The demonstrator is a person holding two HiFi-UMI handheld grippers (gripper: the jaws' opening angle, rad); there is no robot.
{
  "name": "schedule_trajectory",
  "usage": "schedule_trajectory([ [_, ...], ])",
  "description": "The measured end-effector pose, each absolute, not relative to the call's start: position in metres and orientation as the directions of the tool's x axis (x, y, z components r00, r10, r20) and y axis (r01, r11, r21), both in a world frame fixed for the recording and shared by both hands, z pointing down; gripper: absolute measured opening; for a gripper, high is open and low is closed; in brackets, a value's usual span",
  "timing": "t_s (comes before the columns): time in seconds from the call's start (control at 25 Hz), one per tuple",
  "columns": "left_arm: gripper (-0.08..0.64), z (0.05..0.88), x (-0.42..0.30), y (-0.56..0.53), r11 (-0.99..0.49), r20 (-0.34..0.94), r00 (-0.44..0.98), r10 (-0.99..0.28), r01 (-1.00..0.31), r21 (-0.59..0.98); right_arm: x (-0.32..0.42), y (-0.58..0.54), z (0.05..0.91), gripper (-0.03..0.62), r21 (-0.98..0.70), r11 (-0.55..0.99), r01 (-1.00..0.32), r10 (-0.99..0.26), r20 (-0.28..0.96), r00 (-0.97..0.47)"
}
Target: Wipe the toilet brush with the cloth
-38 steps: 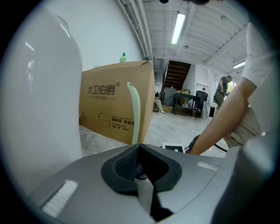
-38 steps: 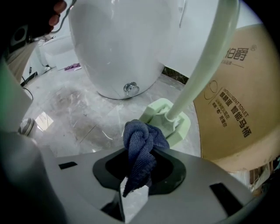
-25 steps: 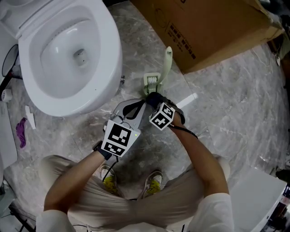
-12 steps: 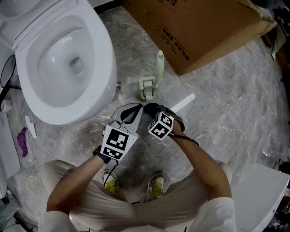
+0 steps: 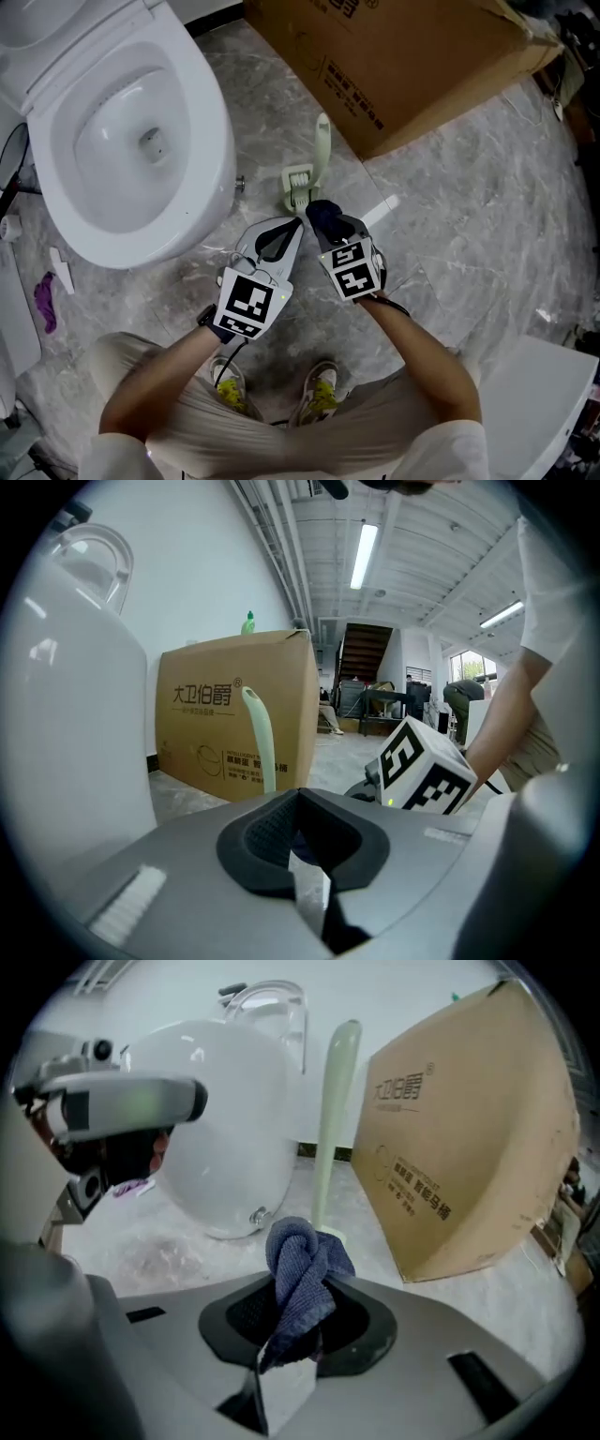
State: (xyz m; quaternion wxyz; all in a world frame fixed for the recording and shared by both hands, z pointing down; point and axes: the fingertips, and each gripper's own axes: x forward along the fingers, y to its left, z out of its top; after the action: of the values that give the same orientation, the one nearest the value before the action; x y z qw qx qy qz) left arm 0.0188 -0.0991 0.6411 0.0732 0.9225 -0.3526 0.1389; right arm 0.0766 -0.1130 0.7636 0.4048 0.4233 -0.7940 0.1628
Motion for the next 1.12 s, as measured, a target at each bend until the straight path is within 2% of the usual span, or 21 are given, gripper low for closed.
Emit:
schedule_trajectory([
  [0.24,0.000,0.626,0.025,-0.098,-0.754,0.282,0.725,-0.629,-0.656,0.006,0.090,-0.127,0.711,0.098,-0.024,0.434,-0.901,-0.641,0.694,-0.328],
  [0.72,0.000,0.594,0.022,-0.119,-0.714,0.234,0.701,-0.674,-0.699,0.038,0.136,-0.121,0.617,0.098,-0.147,0.237,-0.960,-0.772,0.571,-0.278],
  [0.92,0.000,0.583,0.029,-0.123,-0.725,0.204,0.709,-0.676,-0.689,-0.007,0.125,-0.112,0.576,0.100,-0.036,0.299,-0.954,-0.833,0.478,-0.279],
  [1.12,0.000,0.578,0.044,-0.121,-0.734,0.164,0.719,-0.675,-0.677,-0.051,0.121,-0.116,0.567,0.101,0.128,0.329,-0.936,-0.864,0.441,-0.243],
])
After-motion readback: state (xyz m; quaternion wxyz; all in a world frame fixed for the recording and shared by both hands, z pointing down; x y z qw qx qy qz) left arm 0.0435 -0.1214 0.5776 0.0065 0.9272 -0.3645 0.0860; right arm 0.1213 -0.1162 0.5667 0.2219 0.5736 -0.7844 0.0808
